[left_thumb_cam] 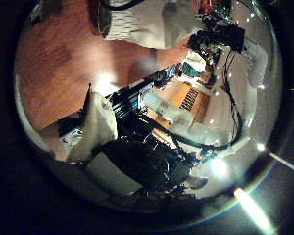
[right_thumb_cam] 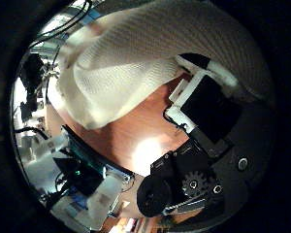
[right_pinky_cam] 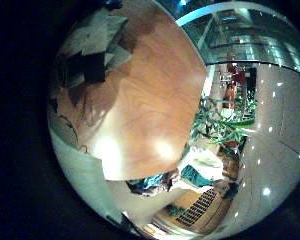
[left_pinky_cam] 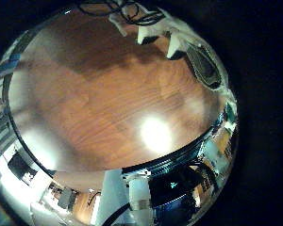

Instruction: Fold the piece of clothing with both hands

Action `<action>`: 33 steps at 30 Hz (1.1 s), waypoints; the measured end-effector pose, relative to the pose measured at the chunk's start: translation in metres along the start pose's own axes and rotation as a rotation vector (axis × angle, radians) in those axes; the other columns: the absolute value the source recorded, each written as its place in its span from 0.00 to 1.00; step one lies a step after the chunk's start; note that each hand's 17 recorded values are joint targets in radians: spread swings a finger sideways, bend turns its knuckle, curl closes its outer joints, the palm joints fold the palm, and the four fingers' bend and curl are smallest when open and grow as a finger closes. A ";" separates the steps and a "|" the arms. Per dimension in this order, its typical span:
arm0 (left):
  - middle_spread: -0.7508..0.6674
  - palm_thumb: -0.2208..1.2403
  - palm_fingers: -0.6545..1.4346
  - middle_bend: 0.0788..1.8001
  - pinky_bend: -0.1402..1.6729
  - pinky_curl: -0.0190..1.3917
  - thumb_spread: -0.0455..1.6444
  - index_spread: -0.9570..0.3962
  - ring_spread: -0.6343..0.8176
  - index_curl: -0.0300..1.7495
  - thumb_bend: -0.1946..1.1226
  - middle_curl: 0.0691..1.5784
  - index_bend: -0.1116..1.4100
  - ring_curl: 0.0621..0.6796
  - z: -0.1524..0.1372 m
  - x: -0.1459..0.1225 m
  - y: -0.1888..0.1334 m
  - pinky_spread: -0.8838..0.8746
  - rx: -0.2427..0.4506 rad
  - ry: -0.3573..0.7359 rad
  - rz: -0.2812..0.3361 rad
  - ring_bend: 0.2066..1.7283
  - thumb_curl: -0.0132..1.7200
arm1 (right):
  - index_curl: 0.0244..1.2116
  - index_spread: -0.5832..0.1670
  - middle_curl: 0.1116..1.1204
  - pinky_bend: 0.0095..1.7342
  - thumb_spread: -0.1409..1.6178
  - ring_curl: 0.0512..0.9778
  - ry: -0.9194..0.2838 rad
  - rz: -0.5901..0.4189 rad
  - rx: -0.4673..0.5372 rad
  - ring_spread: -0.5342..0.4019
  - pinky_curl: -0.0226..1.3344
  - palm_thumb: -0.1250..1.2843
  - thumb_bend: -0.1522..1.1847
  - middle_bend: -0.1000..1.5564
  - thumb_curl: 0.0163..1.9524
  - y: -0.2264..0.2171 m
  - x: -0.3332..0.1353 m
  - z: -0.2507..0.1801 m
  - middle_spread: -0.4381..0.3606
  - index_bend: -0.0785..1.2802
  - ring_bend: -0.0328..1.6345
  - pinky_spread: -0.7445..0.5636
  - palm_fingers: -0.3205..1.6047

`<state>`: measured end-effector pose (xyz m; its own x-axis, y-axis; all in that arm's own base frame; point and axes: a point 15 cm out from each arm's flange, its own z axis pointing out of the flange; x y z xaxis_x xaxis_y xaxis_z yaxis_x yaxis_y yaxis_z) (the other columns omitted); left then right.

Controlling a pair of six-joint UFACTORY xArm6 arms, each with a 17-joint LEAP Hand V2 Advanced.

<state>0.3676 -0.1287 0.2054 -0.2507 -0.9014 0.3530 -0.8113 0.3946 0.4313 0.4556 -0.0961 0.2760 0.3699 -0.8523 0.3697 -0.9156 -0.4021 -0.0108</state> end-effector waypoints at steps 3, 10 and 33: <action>0.74 0.53 0.36 0.06 0.27 0.25 0.88 0.73 0.72 0.23 0.15 0.15 0.19 0.26 0.002 -0.005 0.008 0.76 -0.003 0.008 -0.010 0.27 0.28 | 0.67 0.42 0.70 0.74 0.68 0.74 0.029 -0.050 0.069 0.34 0.67 0.80 0.10 0.85 0.37 -0.016 -0.015 -0.035 0.39 0.87 0.85 0.44 0.71; 0.74 0.53 0.36 0.06 0.27 0.25 0.88 0.73 0.72 0.23 0.15 0.15 0.19 0.26 0.001 -0.028 0.030 0.76 0.015 0.045 -0.040 0.27 0.28 | 0.68 0.42 0.69 0.71 0.68 0.75 0.096 -0.268 0.157 0.34 0.70 0.79 0.11 0.85 0.38 -0.051 -0.083 -0.088 0.39 0.86 0.84 0.43 0.72; 0.73 0.54 0.36 0.06 0.27 0.25 0.88 0.73 0.72 0.23 0.15 0.15 0.19 0.26 0.029 -0.091 0.083 0.76 0.053 0.165 -0.163 0.28 0.28 | 0.40 0.20 0.47 0.78 0.75 0.65 0.131 -0.578 0.245 0.24 0.65 0.56 0.08 0.46 0.27 -0.093 -0.242 -0.108 0.27 0.14 0.83 0.26 0.19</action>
<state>0.3076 -0.0187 0.1854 -0.0281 -0.9096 0.4146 -0.8616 0.2324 0.4513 0.4341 0.1835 0.2880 0.7566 -0.4335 0.4895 -0.5057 -0.8625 0.0177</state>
